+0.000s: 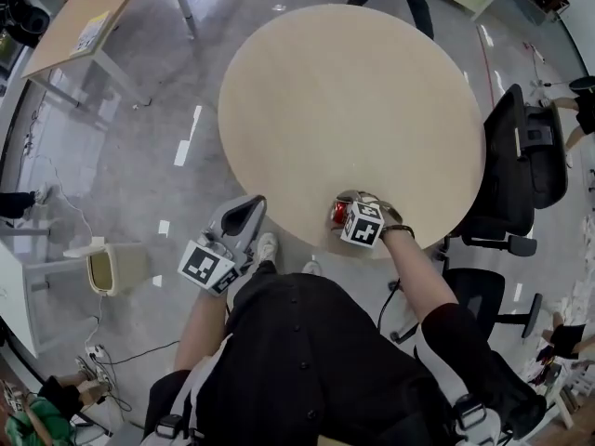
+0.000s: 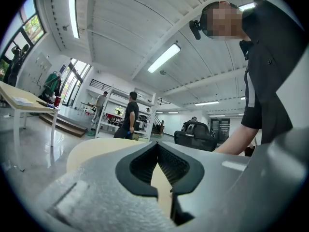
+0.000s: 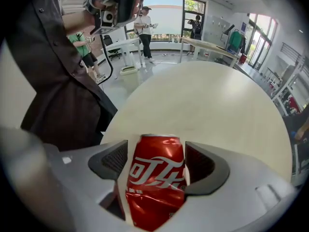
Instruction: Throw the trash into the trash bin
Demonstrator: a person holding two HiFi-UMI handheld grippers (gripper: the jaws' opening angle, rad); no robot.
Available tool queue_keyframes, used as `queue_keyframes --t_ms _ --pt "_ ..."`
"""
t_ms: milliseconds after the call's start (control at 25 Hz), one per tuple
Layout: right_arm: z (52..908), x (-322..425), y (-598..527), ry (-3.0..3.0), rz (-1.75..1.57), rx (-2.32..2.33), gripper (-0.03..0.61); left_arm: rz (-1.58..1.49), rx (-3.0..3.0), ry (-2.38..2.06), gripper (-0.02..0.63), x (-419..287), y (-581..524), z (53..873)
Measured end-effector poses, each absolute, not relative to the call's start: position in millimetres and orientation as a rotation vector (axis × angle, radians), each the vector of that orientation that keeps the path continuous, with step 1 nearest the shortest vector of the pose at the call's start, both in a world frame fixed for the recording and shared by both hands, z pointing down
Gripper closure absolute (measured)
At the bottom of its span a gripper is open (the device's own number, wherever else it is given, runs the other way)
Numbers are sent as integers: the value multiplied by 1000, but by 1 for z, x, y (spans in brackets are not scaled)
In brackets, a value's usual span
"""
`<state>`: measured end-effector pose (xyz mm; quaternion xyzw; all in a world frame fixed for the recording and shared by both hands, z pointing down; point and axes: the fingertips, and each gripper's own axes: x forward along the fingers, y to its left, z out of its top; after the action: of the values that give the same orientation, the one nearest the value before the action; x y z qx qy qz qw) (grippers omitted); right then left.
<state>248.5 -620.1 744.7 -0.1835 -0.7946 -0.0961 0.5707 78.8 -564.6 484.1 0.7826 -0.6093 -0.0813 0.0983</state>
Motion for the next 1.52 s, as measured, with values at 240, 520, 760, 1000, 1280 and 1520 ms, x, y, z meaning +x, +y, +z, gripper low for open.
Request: queue_keyframes --t_ms 240,520,760,1000,1280,1520 --pt "752 248 -623 -1830 -258 -415 236 -210 2308 -1806 611 77 -561 487" --pt "722 236 -633 -2016 -151 -277 244 -197 2347 -1762 611 84 -570 485" --pt "652 223 -668 -2318 -41 25 244 -194 2435 -1690 611 92 -589 477" --pt "566 239 -693 -2582 36 262 244 -167 2525 -1631 611 114 -616 472" --pt "486 280 -701 -2852 176 513 243 -194 2606 -1529 611 153 -647 455" --pt "452 308 -702 -3014 276 618 242 -159 2596 -1519 611 175 -657 451"
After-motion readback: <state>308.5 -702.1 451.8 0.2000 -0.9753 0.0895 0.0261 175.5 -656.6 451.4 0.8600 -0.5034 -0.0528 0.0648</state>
